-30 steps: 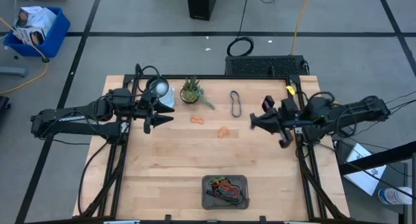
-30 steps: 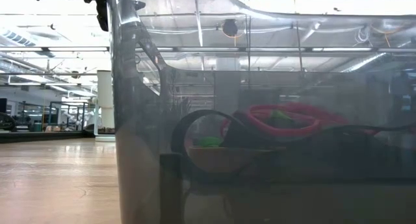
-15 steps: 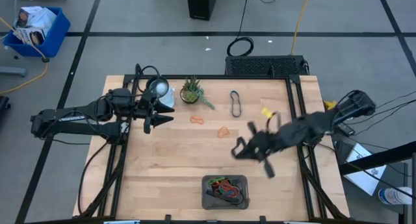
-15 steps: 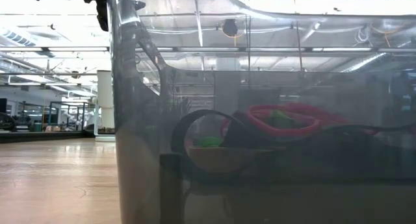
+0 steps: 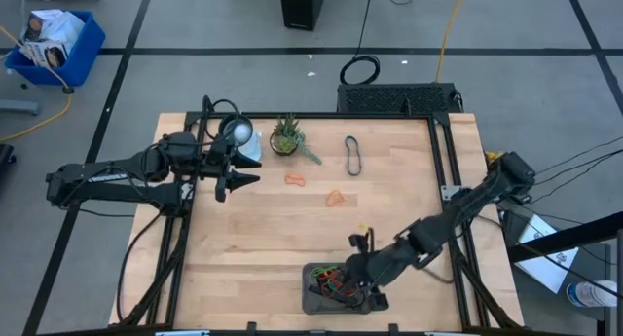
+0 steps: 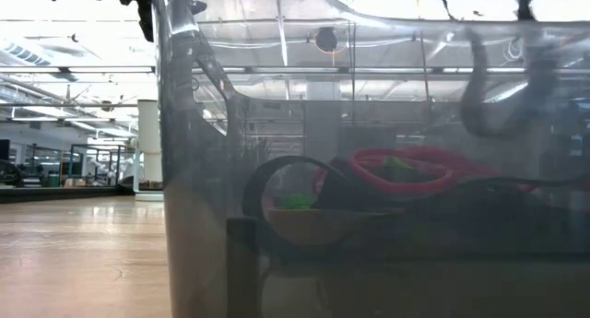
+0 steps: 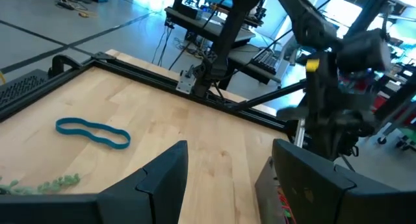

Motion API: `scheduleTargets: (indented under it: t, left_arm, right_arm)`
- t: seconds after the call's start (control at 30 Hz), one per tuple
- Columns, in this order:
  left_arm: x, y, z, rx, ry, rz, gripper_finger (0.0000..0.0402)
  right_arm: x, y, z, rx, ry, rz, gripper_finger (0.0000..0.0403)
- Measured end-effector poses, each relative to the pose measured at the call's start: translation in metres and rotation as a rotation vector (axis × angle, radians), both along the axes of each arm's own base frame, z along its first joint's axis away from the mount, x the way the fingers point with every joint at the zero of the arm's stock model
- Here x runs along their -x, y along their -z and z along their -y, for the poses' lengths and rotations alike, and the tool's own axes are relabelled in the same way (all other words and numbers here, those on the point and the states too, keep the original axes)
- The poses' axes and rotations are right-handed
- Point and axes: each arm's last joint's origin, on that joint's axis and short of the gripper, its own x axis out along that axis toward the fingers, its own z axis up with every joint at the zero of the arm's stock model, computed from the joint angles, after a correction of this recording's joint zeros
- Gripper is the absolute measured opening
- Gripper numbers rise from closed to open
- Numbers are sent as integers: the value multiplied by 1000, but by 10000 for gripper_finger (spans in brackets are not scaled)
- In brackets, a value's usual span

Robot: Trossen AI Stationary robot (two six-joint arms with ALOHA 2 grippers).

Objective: Pick and place rubber bands into bin
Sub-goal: Put the black rubber band into the black transparent bin

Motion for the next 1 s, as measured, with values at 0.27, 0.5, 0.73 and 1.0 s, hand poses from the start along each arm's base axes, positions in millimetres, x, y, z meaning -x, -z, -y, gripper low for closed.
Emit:
scheduleTargets:
  t: [0.27, 0.5, 0.73, 1.0]
  left_arm:
    - [0, 0, 0, 1, 0, 0, 230]
    - [0, 1, 0, 9, -1, -7, 230]
    - [0, 1, 0, 9, -1, -7, 230]
    - [0, 1, 0, 1, 0, -6, 230]
  right_arm:
    - [-10, 56, -6, 50, 52, -161, 0]
    - [-14, 88, -9, 99, 59, -240, 1]
    - [-14, 93, -9, 107, 58, -249, 16]
    - [-14, 91, -11, 95, -14, -240, 64]
